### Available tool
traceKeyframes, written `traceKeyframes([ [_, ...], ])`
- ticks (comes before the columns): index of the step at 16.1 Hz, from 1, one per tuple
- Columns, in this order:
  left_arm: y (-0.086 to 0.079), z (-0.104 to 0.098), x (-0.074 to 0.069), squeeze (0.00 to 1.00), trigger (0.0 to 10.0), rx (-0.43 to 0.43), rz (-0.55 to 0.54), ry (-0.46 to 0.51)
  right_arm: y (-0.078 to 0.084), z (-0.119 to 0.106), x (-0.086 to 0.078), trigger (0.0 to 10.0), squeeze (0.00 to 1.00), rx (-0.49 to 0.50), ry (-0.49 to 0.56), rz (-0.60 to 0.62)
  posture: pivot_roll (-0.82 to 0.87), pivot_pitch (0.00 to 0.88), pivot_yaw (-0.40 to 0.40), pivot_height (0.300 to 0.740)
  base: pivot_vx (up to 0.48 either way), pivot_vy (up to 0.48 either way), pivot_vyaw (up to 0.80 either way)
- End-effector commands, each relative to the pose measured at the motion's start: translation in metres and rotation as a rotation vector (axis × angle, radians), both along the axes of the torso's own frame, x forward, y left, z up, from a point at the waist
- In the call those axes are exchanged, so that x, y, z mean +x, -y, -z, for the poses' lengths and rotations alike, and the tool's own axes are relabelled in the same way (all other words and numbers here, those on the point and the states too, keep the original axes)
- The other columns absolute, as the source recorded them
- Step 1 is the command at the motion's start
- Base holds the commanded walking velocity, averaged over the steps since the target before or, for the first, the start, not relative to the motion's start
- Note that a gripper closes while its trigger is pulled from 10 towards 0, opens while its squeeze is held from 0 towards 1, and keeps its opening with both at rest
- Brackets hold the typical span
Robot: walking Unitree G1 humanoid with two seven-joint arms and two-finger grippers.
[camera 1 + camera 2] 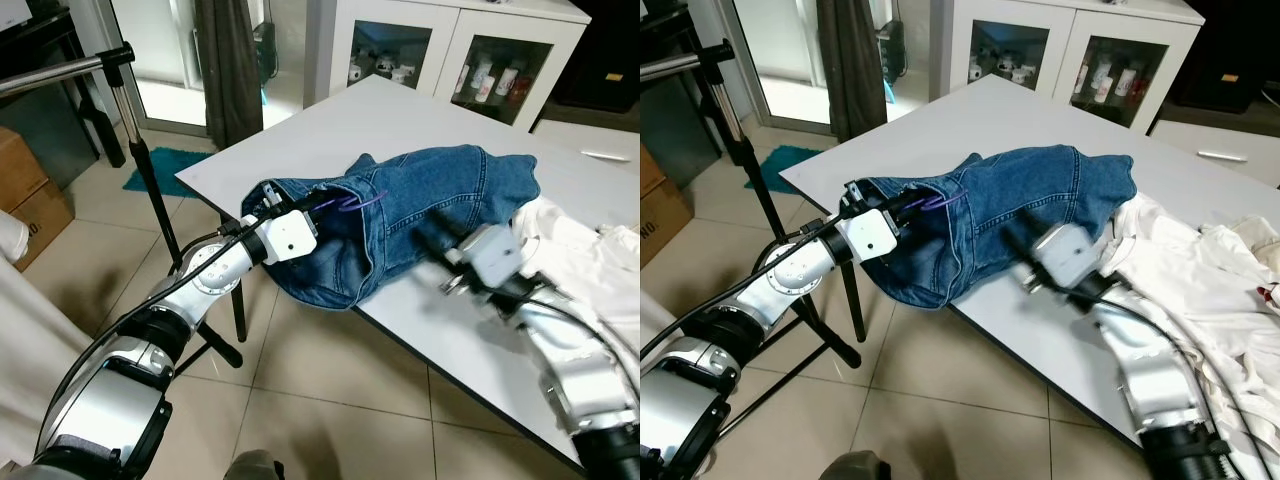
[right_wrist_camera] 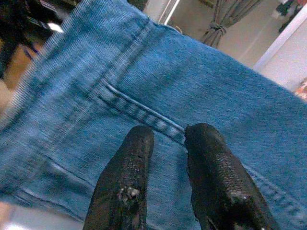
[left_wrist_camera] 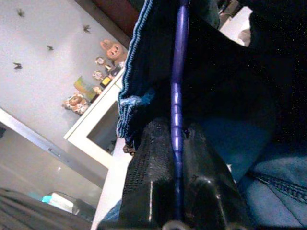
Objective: Hang hanger
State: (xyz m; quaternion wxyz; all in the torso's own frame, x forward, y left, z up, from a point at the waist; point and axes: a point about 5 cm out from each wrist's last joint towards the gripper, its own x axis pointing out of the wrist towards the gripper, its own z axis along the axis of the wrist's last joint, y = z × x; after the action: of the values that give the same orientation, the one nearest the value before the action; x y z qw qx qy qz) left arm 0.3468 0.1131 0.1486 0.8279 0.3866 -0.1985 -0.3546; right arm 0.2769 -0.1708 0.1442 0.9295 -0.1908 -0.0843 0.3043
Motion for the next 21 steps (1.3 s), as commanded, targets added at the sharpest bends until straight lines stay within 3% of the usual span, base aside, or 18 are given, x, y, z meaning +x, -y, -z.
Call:
traceKeyframes([
  [1, 0.002, -0.012, 0.005, 0.0, 10.0, -0.015, -0.012, 0.039, -0.009, -0.008, -0.002, 10.0, 0.0, 0.051, 0.0, -0.02, 0.19, 0.0, -0.007, 0.74, 0.0, 0.0, 0.0],
  [3, 0.005, -0.017, 0.009, 0.0, 10.0, -0.029, -0.032, 0.029, -0.022, -0.014, -0.004, 10.0, 0.0, 0.111, -0.009, -0.034, 0.18, 0.0, -0.007, 0.74, 0.0, 0.0, 0.0],
  [4, 0.007, -0.017, 0.01, 0.0, 10.0, -0.036, -0.03, 0.01, -0.021, -0.016, -0.004, 10.0, 0.0, 0.064, 0.033, -0.026, 0.18, 0.0, -0.007, 0.74, 0.0, 0.0, 0.0],
  [5, 0.011, -0.011, 0.008, 0.0, 10.0, -0.039, 0.003, -0.041, -0.013, -0.02, 0.0, 10.0, 0.0, -0.135, 0.208, 0.03, 0.18, 0.0, -0.007, 0.74, 0.0, 0.0, 0.0],
  [6, 0.013, -0.008, 0.006, 0.0, 10.0, -0.03, 0.025, -0.057, -0.009, -0.021, 0.002, 10.0, 0.0, -0.199, 0.244, 0.032, 0.18, 0.0, -0.007, 0.74, 0.0, 0.0, 0.0],
  [8, 0.013, -0.001, 0.0, 0.0, 10.0, 0.019, 0.053, -0.059, 0.005, -0.03, 0.012, 10.0, 0.0, -0.469, 0.352, 0.037, 0.17, 0.0, -0.003, 0.74, 0.0, 0.0, 0.0],
  [11, 0.009, 0.001, 0.0, 0.0, 10.0, 0.074, 0.046, -0.039, 0.015, -0.039, 0.019, 10.0, 0.0, -0.582, 0.403, 0.049, 0.18, 0.0, -0.008, 0.74, 0.0, 0.0, 0.0],
  [13, 0.003, 0.001, -0.001, 0.0, 10.0, 0.117, 0.046, -0.026, 0.015, -0.036, 0.019, 10.0, 0.0, -0.447, 0.3, 0.024, 0.2, 0.0, -0.015, 0.74, 0.0, 0.0, 0.0],
  [15, -0.003, -0.001, 0.0, 0.0, 10.0, 0.099, 0.014, -0.014, 0.003, -0.027, 0.009, 10.0, 0.14, -0.166, 0.068, -0.022, 0.2, 0.0, -0.015, 0.74, 0.0, 0.0, 0.0],
  [16, -0.004, -0.001, 0.0, 0.0, 10.0, 0.099, 0.008, -0.011, -0.004, -0.021, 0.002, 10.0, 0.36, -0.064, -0.024, -0.046, 0.2, 0.0, -0.012, 0.74, 0.0, 0.0, 0.0],
  [17, -0.004, -0.001, 0.001, 0.0, 10.0, 0.1, 0.003, -0.007, -0.006, -0.018, -0.001, 10.0, 0.68, -0.009, -0.075, -0.052, 0.2, 0.0, -0.011, 0.74, 0.0, 0.0, 0.0],
  [18, -0.003, -0.002, 0.002, 0.0, 10.0, 0.102, -0.003, -0.002, -0.008, -0.015, -0.003, 10.0, 0.76, 0.029, -0.119, -0.062, 0.19, 0.0, -0.007, 0.74, 0.0, 0.0, 0.0],
  [20, 0.0, -0.002, 0.005, 0.0, 10.0, 0.107, -0.026, 0.009, -0.012, -0.013, -0.008, 10.0, 0.71, 0.086, -0.165, -0.098, 0.19, 0.0, -0.003, 0.74, 0.0, 0.0, 0.0],
  [21, 0.0, 0.0, 0.007, 0.0, 10.0, 0.069, -0.053, -0.025, -0.012, -0.014, -0.007, 10.0, 0.49, 0.121, -0.177, -0.087, 0.19, 0.0, 0.0, 0.74, 0.0, 0.0, 0.0],
])
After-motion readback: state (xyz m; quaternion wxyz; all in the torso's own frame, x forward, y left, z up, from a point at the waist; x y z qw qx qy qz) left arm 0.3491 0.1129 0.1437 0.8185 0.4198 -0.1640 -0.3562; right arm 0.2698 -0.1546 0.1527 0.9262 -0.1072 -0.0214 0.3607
